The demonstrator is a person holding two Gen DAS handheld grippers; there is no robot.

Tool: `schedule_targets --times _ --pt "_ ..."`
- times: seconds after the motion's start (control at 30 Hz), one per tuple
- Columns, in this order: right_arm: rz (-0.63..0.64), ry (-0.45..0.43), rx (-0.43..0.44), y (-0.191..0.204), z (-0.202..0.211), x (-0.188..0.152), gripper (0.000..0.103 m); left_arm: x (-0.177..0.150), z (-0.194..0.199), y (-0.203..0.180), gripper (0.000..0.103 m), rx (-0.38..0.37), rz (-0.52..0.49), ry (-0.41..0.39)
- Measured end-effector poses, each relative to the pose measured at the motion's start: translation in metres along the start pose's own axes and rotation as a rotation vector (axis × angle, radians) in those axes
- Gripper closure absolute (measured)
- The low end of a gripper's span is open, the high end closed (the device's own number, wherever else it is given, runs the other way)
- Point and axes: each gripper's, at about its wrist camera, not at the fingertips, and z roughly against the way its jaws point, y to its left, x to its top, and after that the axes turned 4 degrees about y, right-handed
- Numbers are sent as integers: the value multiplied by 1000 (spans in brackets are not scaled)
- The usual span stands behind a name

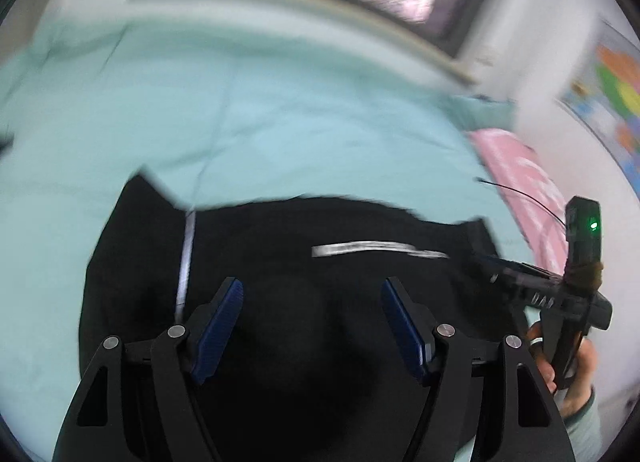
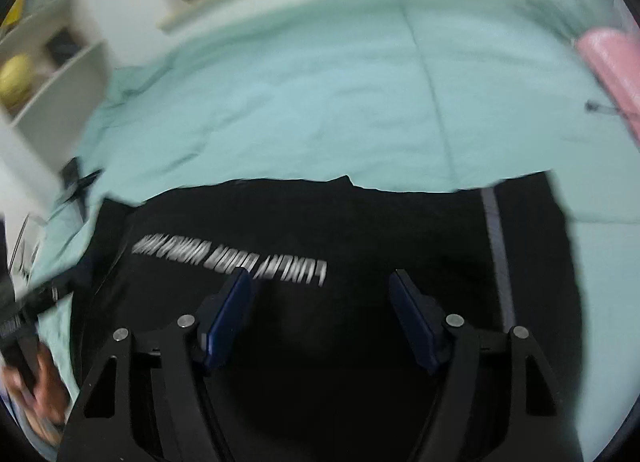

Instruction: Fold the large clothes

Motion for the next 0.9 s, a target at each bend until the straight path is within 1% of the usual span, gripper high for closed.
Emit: schedule_targets --times 0.03,0.1,0.17,0.2,0.27,0.3,0.37,0.43,0.5,0.53,0.6,0.63,0.67,0.7,0.73,0.77,0.8,0.83,0.87,0.9 --pt "19 -4 -28 0 13 -11 27 -2 6 -16 30 -20 -44 -2" --pt "35 16 -64 -2 33 -36 27 -2 2 -39 30 -24 -84 33" --pt "34 67 -41 -3 40 -59 27 -2 -21 -53 30 -25 -86 93" --pt "28 88 -47 -5 39 -68 27 -2 -35 -55 30 -22 -74 119" --pt "23 145 -101 -8 30 -87 27 -4 -88 -43 30 11 14 243" --pt "30 173 -130 -7 20 -94 27 -4 -107 -37 31 36 43 271" --pt "45 194 -147 -10 8 -102 27 -3 -127 -33 29 92 57 283" --pt "31 199 -154 -12 0 -99 27 0 -120 -42 29 133 32 276" --pt "16 189 -140 -13 3 -96 27 -1 -100 -51 30 135 -19 234" --pt "25 167 -126 -12 11 -96 27 -5 -88 -54 30 127 -38 219" --pt "48 121 -89 -7 31 -102 27 -19 -50 -58 30 58 -70 177" --pt "65 89 -60 -4 46 -111 27 -30 -26 -58 30 5 -77 145" --pt "86 68 -41 -1 58 -120 27 -40 -10 -58 30 -12 -83 128" --pt "91 67 -41 1 62 -126 27 -52 6 -59 30 -9 -98 111" --pt "86 75 -50 1 63 -131 27 -62 13 -58 30 9 -111 105" --pt "80 88 -59 -1 61 -135 27 -72 13 -53 30 41 -108 128" --pt "68 130 -77 -5 50 -143 27 -79 5 -48 30 61 -88 174" --pt "68 166 -93 -8 39 -146 28 -88 -12 -38 30 76 -49 250" --pt "73 196 -102 -11 24 -148 28 -90 -29 -32 29 76 -27 293" --pt "71 212 -102 -13 17 -144 28 -92 -41 -27 29 76 -10 320"
